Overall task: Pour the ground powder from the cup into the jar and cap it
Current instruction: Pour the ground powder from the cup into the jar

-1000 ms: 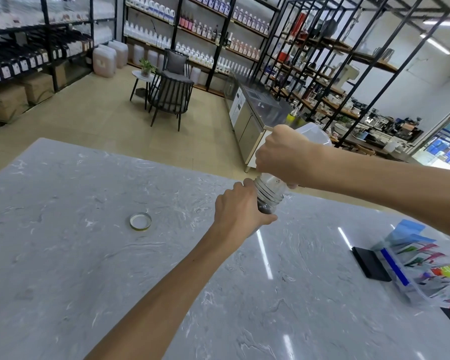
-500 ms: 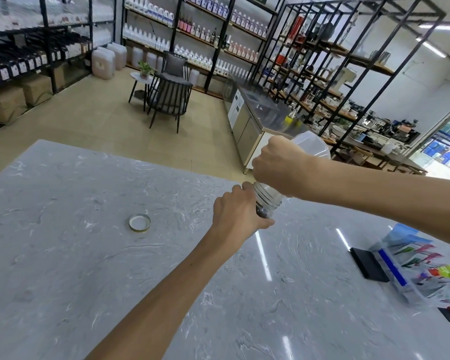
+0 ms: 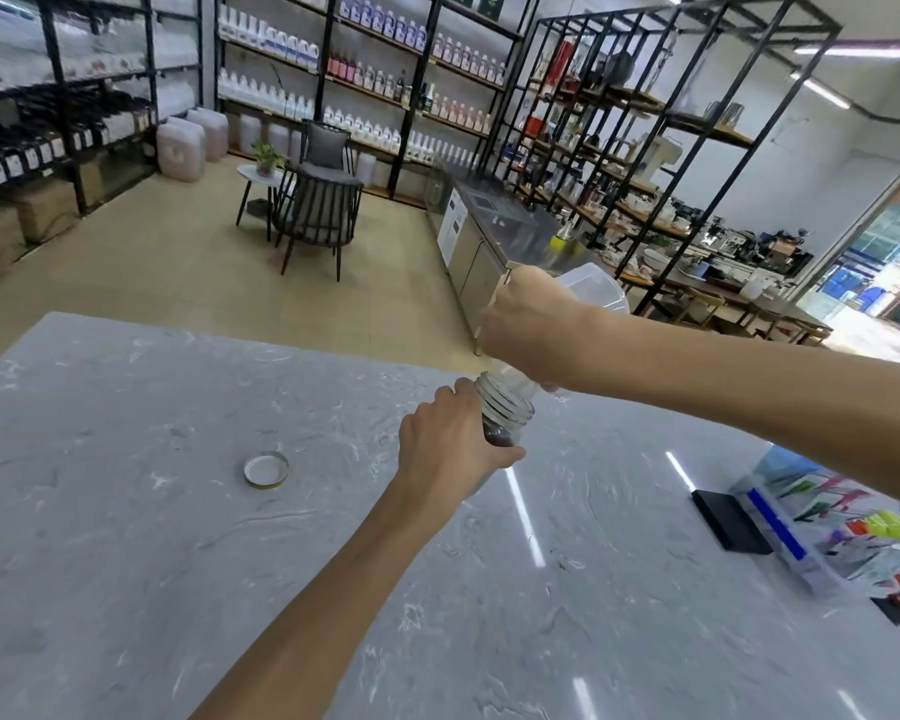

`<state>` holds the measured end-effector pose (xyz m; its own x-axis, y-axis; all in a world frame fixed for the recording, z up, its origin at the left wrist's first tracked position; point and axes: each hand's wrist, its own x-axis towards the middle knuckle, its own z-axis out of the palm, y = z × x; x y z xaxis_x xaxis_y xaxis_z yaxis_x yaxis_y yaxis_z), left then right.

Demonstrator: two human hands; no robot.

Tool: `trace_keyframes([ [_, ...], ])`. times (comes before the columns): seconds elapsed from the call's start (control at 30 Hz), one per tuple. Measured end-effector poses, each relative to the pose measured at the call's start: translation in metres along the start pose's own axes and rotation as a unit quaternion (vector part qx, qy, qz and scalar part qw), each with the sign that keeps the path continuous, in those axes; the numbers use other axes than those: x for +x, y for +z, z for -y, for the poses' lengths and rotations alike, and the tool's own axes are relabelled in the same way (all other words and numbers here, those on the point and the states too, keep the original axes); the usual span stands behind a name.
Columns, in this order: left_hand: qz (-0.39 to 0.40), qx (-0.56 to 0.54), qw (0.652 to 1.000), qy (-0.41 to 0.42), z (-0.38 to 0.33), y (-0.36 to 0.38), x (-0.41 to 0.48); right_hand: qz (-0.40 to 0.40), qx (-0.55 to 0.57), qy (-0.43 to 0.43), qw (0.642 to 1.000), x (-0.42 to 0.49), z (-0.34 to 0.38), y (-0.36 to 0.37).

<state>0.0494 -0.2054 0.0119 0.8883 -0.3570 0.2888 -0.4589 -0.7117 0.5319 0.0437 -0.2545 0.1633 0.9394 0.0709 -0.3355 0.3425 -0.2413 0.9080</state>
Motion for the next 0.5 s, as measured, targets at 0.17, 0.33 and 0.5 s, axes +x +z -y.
trace_keyframes([
  [0.17,0.005,0.016,1.0,0.0,0.0001,-0.0008,0.0007,-0.01,-0.002,-0.002,1.0,0.0009,-0.0029,-0.0013],
  [0.33,0.007,0.014,1.0,-0.001,0.0018,-0.0029,-0.0009,0.009,0.002,-0.008,1.0,0.0024,-0.002,-0.0023],
  [0.5,0.013,0.022,1.0,-0.006,0.0042,-0.0056,0.0004,0.01,0.024,-0.012,1.0,0.0044,-0.0051,-0.0015],
])
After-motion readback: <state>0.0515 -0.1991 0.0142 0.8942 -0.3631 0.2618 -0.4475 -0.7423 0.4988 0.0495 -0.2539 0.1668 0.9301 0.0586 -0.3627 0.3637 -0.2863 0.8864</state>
